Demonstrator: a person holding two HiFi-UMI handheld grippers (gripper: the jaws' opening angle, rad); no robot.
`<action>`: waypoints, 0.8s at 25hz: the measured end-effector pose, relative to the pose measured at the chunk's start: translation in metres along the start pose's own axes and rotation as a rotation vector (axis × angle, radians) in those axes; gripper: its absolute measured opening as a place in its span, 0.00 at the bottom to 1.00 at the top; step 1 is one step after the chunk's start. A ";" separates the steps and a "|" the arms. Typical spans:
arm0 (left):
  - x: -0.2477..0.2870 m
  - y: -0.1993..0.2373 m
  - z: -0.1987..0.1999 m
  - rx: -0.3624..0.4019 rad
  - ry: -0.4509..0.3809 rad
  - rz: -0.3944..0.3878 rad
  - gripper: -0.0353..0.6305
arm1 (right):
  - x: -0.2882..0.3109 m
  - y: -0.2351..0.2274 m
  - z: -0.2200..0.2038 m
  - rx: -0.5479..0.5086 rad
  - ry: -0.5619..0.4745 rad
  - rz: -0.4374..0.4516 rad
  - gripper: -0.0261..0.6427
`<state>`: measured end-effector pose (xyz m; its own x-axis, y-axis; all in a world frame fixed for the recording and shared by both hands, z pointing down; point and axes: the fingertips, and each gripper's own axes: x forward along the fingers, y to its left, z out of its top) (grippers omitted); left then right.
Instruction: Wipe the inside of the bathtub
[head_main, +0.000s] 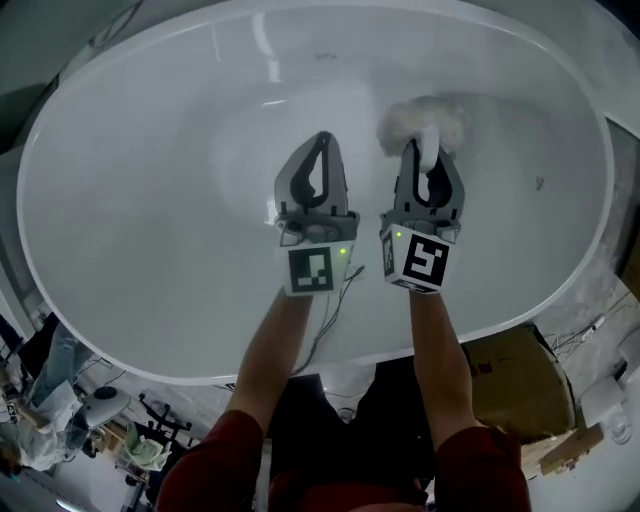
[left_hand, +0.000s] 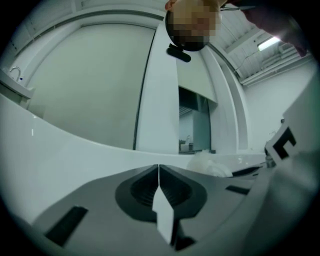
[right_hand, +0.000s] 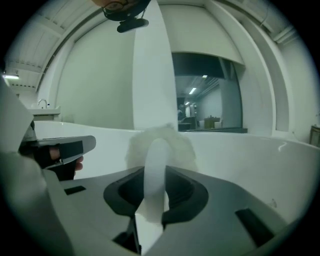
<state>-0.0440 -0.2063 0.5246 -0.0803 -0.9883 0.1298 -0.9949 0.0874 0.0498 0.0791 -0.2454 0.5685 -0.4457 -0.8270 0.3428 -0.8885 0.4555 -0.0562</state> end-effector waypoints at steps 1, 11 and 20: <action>0.006 -0.018 0.002 0.001 0.003 -0.021 0.08 | -0.005 -0.020 0.001 0.010 0.003 -0.027 0.18; 0.054 -0.169 -0.003 0.020 0.023 -0.152 0.08 | -0.038 -0.192 -0.018 0.055 0.031 -0.208 0.18; 0.071 -0.233 -0.024 0.049 0.034 -0.195 0.08 | -0.008 -0.269 -0.047 0.086 0.032 -0.255 0.18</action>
<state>0.1839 -0.2935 0.5459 0.1158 -0.9810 0.1559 -0.9932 -0.1126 0.0293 0.3272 -0.3459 0.6246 -0.2034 -0.9000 0.3856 -0.9783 0.2026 -0.0432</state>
